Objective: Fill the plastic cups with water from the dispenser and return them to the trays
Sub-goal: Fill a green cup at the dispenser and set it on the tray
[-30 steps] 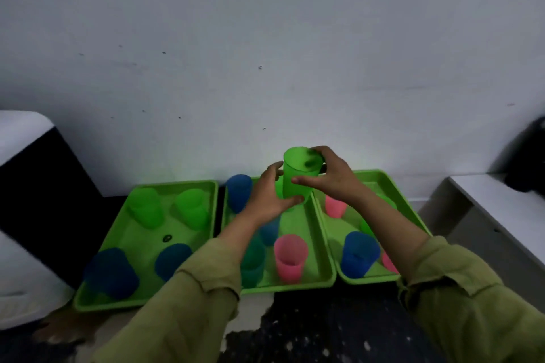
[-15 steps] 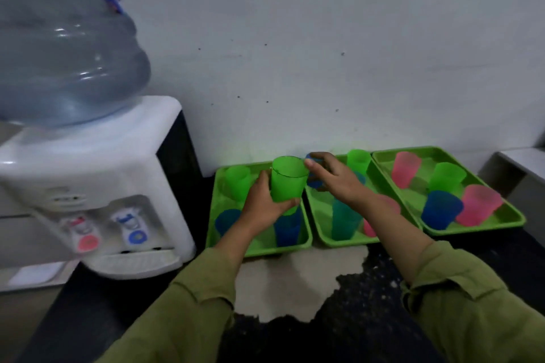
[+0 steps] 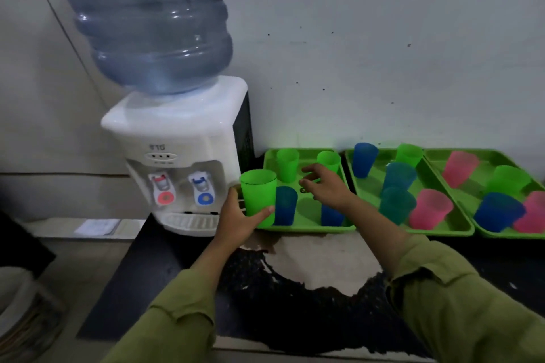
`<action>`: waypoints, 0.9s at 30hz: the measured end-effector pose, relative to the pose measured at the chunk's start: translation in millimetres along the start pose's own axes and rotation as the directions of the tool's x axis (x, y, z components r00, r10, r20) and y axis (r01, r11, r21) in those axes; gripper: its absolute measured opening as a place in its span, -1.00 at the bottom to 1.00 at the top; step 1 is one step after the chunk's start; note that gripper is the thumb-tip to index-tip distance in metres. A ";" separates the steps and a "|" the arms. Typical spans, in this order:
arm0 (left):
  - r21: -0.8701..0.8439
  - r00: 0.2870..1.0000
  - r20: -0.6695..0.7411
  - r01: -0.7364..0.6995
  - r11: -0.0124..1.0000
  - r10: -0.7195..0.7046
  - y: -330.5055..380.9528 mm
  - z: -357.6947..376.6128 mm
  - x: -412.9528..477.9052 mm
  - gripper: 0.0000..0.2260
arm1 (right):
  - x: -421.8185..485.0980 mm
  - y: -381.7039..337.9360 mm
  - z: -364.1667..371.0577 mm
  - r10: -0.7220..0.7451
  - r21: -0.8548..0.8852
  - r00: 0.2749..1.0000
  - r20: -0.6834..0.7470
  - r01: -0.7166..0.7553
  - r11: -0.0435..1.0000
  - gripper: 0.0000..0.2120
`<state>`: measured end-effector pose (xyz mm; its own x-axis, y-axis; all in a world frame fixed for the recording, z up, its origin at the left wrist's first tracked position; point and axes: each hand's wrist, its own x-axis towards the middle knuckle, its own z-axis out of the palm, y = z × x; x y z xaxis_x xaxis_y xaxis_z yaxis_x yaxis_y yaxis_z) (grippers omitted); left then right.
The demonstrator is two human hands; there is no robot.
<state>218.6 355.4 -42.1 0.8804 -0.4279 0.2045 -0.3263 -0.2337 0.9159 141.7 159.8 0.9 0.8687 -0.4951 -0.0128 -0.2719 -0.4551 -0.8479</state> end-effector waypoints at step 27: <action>0.055 0.949 0.273 0.147 0.988 -0.156 -118.8 -113.0 48.9 -0.37 | 31.9 -78.7 169.4 -0.114 0.105 0.967 -0.228 0.141 0.984 -0.49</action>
<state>339.3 460.9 -101.9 0.7926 -0.6081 -0.0435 -0.2120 -0.3418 0.9155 260.9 305.2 -22.6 0.7765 -0.5957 0.2054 -0.1018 -0.4403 -0.8921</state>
